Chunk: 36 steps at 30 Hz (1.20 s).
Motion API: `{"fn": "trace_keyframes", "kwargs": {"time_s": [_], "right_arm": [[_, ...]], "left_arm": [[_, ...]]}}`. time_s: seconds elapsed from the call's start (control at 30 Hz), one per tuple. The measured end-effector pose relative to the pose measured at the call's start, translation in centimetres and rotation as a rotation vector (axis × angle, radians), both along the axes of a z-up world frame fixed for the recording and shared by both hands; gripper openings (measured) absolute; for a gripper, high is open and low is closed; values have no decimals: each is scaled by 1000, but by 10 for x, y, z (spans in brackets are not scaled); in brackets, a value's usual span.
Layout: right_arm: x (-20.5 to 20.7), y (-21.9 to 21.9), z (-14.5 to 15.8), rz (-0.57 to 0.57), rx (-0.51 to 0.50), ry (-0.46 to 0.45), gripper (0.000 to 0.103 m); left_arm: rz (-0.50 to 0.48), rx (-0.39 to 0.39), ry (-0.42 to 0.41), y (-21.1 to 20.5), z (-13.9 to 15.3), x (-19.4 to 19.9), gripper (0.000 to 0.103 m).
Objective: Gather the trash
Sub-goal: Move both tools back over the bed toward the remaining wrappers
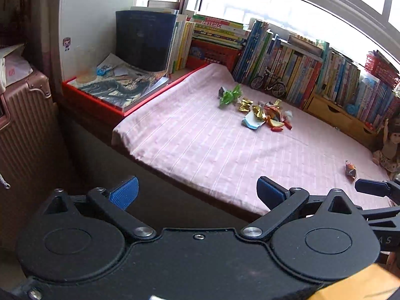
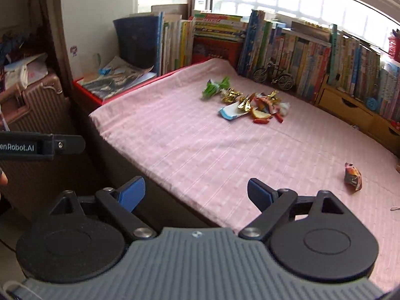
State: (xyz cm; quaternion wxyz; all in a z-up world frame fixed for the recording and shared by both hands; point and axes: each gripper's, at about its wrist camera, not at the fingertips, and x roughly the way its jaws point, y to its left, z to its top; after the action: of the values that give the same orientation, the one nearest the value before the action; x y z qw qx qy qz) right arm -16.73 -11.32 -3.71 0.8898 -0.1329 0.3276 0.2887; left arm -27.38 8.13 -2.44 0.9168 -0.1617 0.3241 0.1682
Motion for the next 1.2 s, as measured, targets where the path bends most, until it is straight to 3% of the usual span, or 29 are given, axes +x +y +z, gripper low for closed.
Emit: {"fn": "trace_keyframes", "kwargs": {"time_s": [0.23, 0.43, 0.53, 0.77, 1.0, 1.13, 1.2], "right_arm": [[31, -28, 21, -106, 90, -38, 99], [79, -55, 19, -183, 132, -50, 100], [112, -71, 15, -239, 153, -41, 100], [190, -125, -14, -402, 138, -12, 99], [241, -183, -48, -558, 81, 65, 98], [257, -205, -63, -623, 76, 124, 98], [264, -210, -69, -637, 76, 153, 98]], "left_arm": [[-69, 41, -13, -32, 17, 39, 102], [-52, 98, -29, -47, 18, 88, 102], [-39, 65, -3, -48, 16, 125, 102], [-36, 13, 66, -52, -7, 240, 100], [-158, 2, 147, -84, -42, 363, 78], [-189, 0, 171, -105, -66, 415, 79], [-183, 30, 189, -114, -81, 435, 87]]}}
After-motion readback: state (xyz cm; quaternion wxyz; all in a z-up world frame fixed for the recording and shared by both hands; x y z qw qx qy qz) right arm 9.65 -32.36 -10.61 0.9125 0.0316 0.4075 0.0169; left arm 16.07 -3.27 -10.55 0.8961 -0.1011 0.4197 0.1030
